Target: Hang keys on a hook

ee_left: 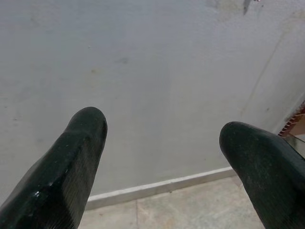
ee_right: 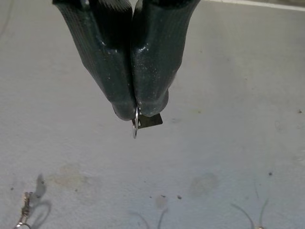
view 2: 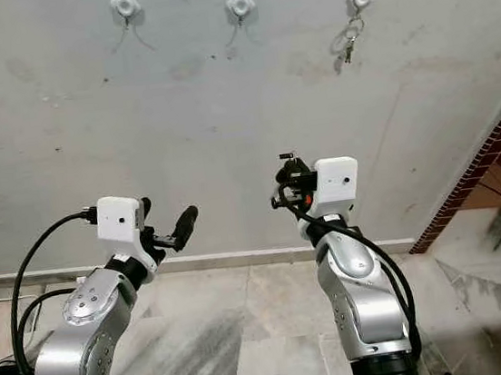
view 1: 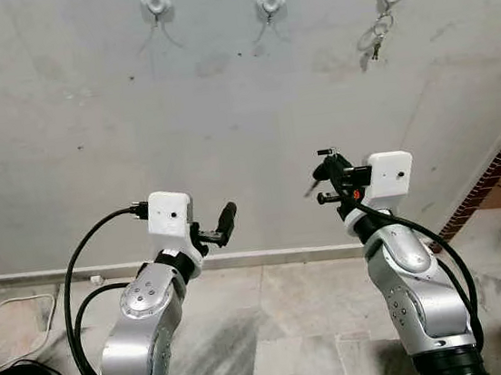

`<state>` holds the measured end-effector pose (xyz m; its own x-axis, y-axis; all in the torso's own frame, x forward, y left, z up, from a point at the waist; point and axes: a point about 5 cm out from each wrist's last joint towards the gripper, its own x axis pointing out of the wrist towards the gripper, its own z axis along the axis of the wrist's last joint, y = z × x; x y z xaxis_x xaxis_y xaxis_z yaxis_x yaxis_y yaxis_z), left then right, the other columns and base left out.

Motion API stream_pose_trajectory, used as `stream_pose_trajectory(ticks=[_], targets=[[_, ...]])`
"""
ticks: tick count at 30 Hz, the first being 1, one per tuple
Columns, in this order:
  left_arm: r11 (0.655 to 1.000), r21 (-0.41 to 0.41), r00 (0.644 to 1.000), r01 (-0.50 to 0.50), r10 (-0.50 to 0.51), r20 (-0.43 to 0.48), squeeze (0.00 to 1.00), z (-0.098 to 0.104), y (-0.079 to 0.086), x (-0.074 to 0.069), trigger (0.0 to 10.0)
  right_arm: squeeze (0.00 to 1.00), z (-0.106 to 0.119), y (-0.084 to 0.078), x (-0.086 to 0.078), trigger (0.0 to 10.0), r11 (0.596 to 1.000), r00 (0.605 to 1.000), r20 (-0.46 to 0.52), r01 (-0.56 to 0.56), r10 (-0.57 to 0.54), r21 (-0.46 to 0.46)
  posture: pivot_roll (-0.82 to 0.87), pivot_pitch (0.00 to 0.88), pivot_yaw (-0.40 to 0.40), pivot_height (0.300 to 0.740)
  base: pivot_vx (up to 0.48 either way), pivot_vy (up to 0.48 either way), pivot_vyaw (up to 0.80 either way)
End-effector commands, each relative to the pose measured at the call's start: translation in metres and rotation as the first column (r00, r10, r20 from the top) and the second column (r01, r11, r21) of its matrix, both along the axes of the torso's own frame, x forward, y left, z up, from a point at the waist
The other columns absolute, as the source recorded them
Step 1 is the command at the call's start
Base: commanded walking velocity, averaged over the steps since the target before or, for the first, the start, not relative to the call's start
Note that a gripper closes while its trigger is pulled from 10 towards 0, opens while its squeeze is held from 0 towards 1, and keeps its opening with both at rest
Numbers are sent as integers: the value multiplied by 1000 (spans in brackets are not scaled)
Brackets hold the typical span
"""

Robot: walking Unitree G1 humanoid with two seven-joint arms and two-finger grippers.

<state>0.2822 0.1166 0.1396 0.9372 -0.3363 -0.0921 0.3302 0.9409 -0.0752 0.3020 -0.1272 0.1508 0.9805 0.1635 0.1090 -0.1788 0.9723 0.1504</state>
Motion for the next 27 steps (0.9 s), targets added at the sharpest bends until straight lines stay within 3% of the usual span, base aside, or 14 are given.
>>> stream_pose_trajectory(ticks=[1, 27], targets=[[1000, -5, 1000, 12, -12, 21, 0, 5, -3, 0, 10000, 0, 3, -1, 2, 10000, 1000, 1000, 16, 2, -2, -4, 202, 48, -57, 740, 285, 0, 0], [999, -11, 999, 30, -30, 10, 0, 3, -3, -1, 10000, 0, 0, 0, 1, 10000, 1000, 1000, 6, -2, 2, -6, 200, 55, -55, 740, 323, 0, 0]])
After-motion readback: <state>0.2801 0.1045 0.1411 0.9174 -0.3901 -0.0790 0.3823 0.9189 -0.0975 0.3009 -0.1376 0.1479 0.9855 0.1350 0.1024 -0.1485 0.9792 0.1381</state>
